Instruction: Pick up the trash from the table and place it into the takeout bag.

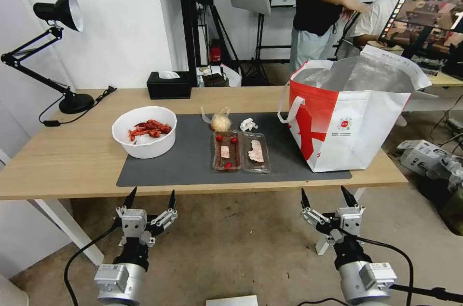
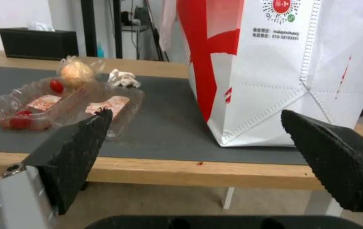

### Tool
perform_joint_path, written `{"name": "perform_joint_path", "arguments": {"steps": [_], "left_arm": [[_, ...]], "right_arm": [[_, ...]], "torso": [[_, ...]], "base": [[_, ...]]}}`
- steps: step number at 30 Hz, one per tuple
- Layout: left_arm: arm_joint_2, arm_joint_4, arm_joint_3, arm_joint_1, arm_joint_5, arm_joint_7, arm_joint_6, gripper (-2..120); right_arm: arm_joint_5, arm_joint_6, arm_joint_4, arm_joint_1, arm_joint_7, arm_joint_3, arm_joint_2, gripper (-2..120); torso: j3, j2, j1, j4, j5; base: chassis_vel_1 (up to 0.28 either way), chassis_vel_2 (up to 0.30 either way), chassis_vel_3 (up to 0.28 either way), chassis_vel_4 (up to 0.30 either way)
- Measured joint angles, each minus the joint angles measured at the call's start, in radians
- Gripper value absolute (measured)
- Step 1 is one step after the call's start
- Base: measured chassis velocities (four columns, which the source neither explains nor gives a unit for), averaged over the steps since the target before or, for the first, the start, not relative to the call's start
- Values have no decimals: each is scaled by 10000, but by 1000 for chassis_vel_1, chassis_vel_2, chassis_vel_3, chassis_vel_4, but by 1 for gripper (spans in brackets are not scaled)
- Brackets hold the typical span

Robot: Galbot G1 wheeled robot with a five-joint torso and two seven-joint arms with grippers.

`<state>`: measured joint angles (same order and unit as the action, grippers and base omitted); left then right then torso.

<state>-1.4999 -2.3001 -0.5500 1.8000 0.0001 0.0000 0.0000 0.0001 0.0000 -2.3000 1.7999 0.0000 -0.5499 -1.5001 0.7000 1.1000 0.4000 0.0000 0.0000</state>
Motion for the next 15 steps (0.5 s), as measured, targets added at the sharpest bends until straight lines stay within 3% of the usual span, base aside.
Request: {"name": "perform_joint_path", "arguments": {"steps": [15], "left_arm": [[-1, -24, 0, 16, -8, -12, 2, 100]], "right_arm": [[1, -1, -1, 0, 0, -2, 1, 100]], "torso": [[0, 0, 0, 0, 0]], "base": [[0, 0, 0, 0]]}}
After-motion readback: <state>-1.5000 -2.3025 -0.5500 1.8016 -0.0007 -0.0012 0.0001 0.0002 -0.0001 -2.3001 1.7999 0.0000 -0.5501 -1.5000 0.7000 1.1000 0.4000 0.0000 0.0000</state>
